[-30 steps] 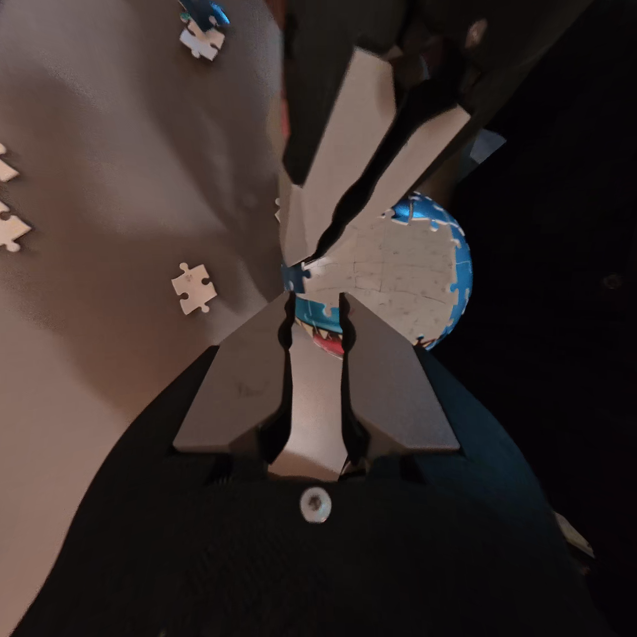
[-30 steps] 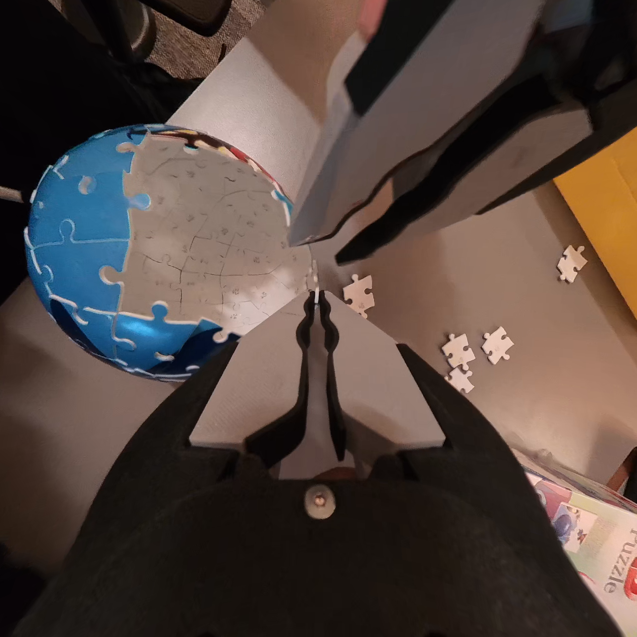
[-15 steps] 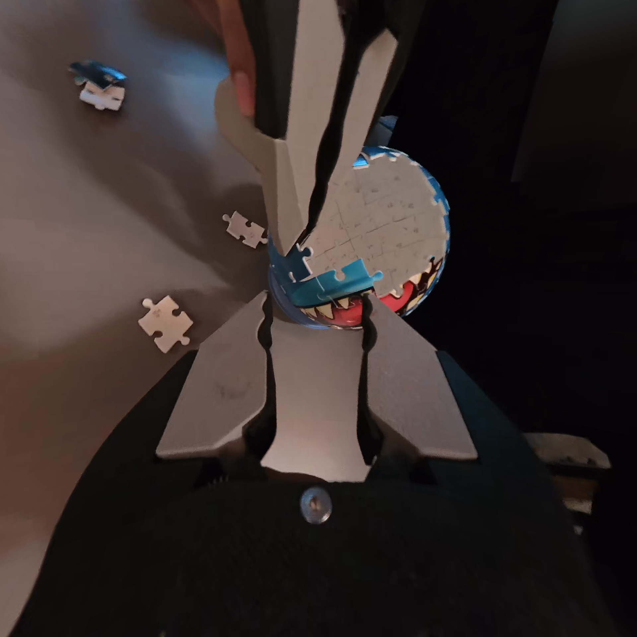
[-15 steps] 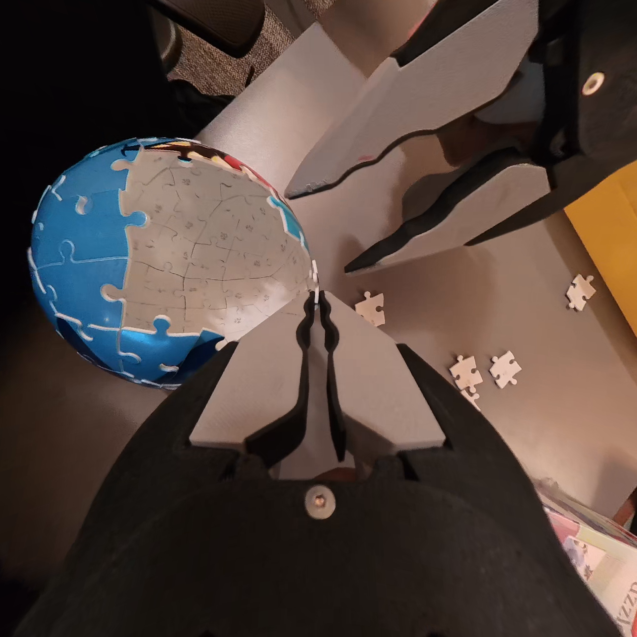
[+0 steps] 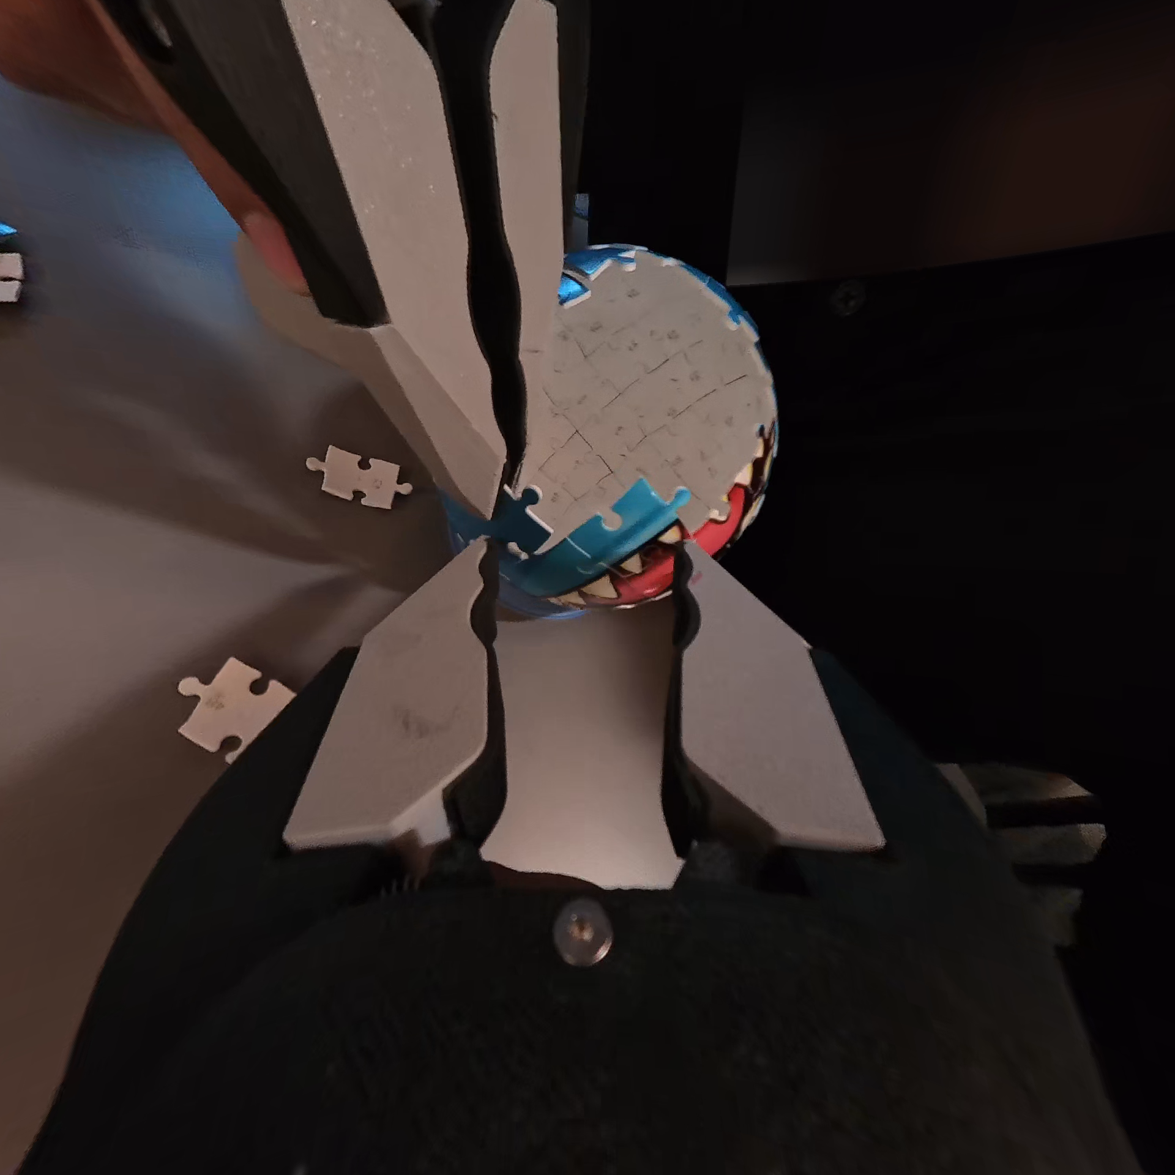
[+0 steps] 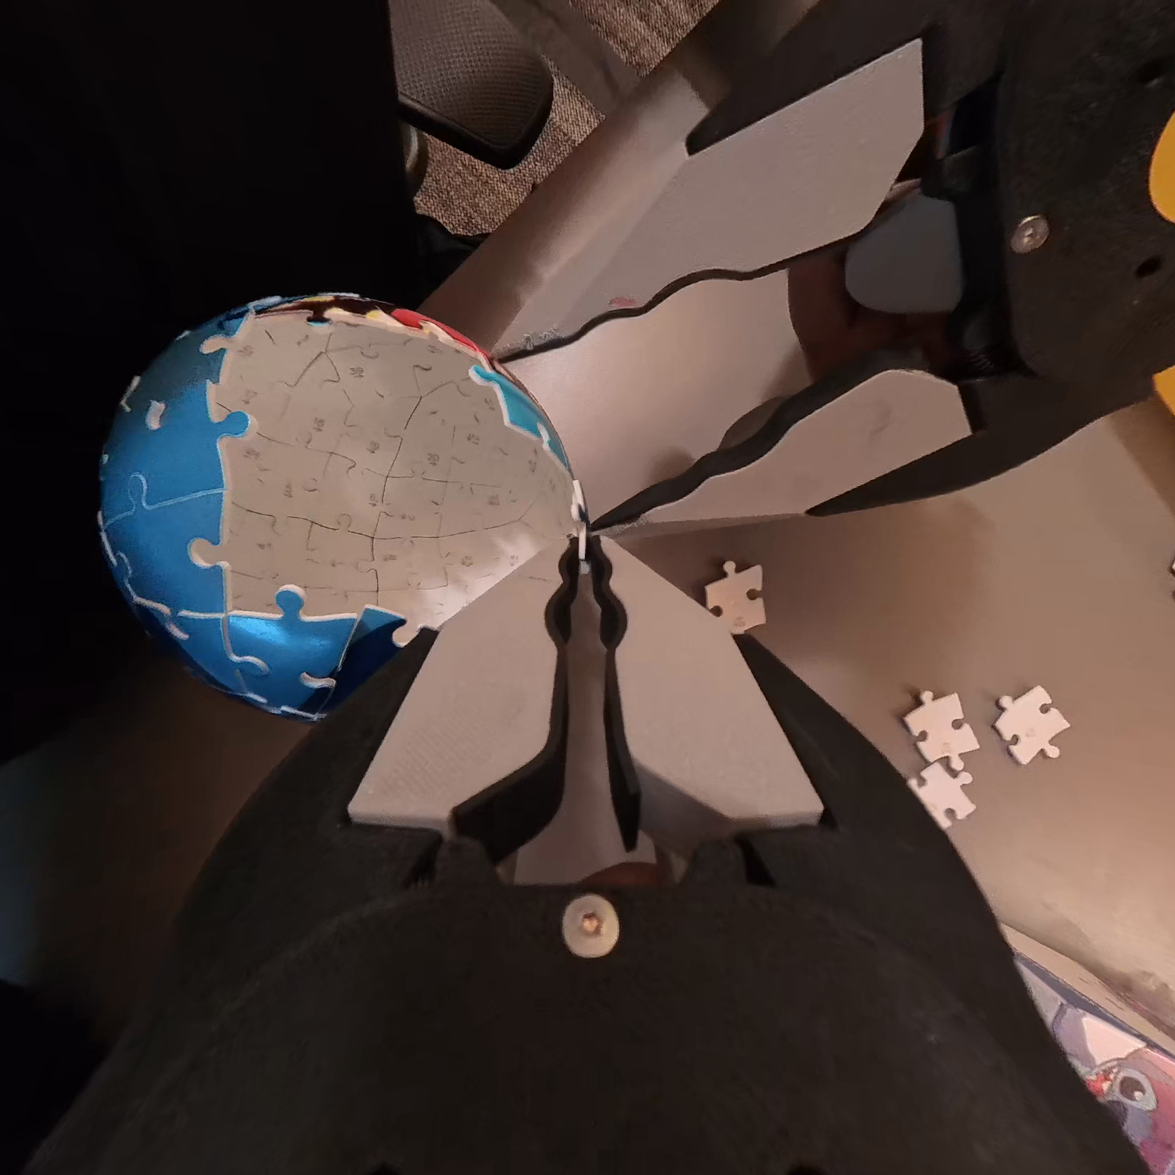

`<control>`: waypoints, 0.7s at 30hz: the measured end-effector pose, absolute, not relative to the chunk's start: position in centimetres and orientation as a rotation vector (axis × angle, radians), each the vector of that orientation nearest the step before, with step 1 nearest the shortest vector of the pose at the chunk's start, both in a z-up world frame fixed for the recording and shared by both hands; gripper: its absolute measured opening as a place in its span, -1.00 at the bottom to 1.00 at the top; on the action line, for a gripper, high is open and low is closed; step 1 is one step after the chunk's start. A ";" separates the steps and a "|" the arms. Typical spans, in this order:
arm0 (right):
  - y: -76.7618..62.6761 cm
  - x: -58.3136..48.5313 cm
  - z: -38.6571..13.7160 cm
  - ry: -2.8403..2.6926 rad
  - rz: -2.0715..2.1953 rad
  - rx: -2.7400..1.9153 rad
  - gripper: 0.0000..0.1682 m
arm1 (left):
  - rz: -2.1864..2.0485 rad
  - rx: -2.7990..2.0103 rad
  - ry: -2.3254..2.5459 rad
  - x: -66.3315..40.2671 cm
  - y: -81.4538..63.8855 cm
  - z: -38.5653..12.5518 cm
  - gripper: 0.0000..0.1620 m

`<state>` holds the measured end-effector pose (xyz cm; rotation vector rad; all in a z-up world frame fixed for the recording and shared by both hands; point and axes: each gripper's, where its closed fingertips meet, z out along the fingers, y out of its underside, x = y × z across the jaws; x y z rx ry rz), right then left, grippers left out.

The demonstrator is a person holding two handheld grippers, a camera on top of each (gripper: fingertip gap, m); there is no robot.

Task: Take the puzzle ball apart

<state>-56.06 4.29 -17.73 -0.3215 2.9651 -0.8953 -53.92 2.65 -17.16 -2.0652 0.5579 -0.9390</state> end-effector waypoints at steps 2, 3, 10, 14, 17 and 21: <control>4.5 -55.9 -17.7 2.962 -0.899 -0.331 -1.00 | -0.940 -2.056 0.573 -53.8 2.7 -17.2 -0.37; 4.6 -55.8 -17.7 2.958 -0.903 -0.332 -0.99 | -0.934 -2.061 0.582 -53.8 2.6 -17.3 -0.39; 4.6 -55.5 -17.8 2.916 -0.897 -0.373 -0.98 | -0.951 -2.017 0.583 -53.6 2.6 -16.6 -0.38; 4.5 -55.3 -18.0 2.899 -0.877 -0.401 -0.98 | -0.940 -2.041 0.590 -53.3 2.5 -17.2 -0.36; 4.6 -55.3 -18.1 2.888 -0.871 -0.423 -0.98 | -0.932 -2.039 0.582 -53.2 2.4 -17.2 -0.36; 4.8 -55.6 -17.9 2.900 -0.868 -0.403 -1.00 | -0.926 -2.033 0.578 -53.1 2.5 -17.0 -0.36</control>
